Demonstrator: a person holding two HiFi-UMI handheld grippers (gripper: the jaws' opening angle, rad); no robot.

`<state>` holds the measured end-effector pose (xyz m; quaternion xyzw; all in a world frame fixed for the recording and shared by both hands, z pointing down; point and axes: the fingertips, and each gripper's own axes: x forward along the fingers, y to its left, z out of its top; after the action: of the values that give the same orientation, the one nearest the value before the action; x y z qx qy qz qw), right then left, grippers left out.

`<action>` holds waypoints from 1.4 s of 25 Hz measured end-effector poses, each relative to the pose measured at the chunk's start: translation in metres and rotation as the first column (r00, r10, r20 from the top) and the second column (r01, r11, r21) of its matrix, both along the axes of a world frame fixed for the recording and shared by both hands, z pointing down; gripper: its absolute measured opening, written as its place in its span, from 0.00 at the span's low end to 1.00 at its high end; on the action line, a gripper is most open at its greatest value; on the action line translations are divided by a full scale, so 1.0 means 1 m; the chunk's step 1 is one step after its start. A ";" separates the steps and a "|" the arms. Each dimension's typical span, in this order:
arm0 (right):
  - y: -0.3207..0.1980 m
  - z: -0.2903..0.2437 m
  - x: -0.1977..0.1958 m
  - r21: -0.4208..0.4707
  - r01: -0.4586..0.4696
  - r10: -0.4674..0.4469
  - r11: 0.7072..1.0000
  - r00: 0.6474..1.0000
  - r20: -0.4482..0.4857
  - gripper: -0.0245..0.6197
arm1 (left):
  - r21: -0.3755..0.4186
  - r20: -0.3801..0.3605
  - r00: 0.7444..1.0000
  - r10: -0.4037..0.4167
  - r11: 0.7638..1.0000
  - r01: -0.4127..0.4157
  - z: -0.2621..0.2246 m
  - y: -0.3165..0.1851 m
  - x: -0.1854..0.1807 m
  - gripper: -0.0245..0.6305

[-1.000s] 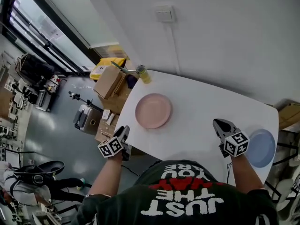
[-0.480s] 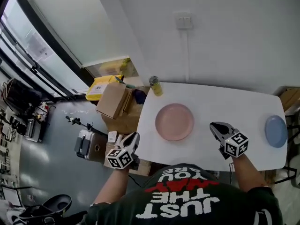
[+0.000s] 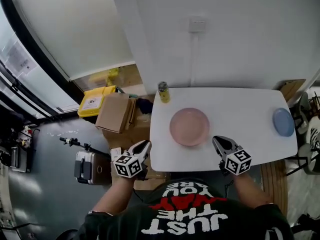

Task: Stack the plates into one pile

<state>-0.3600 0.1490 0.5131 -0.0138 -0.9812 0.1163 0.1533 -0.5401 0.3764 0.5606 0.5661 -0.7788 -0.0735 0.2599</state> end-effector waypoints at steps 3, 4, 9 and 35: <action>0.000 -0.001 0.000 0.000 -0.008 0.008 1.000 1.000 0.013 0.05 | -0.013 -0.009 0.999 0.050 0.999 -0.050 0.009 -0.023 0.012 0.11; 0.001 0.000 0.000 0.001 -0.005 0.005 1.000 1.000 0.014 0.05 | -0.014 -0.019 0.998 0.057 0.998 -0.057 0.013 -0.030 0.014 0.11; -0.003 0.004 -0.006 0.020 0.025 -0.024 1.000 1.000 -0.004 0.05 | -0.054 -0.118 0.993 0.002 0.999 -0.008 0.056 -0.066 -0.005 0.05; -0.027 0.040 0.077 0.032 -0.180 0.181 0.983 0.982 -0.056 0.05 | -0.306 -0.653 0.703 -0.281 0.947 0.094 0.207 -0.143 -0.011 0.11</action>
<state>-0.2833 0.1225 0.5531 0.0806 -0.9750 0.1168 0.1709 -0.5508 0.2335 0.7671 0.3775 -0.6828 -0.2061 0.5906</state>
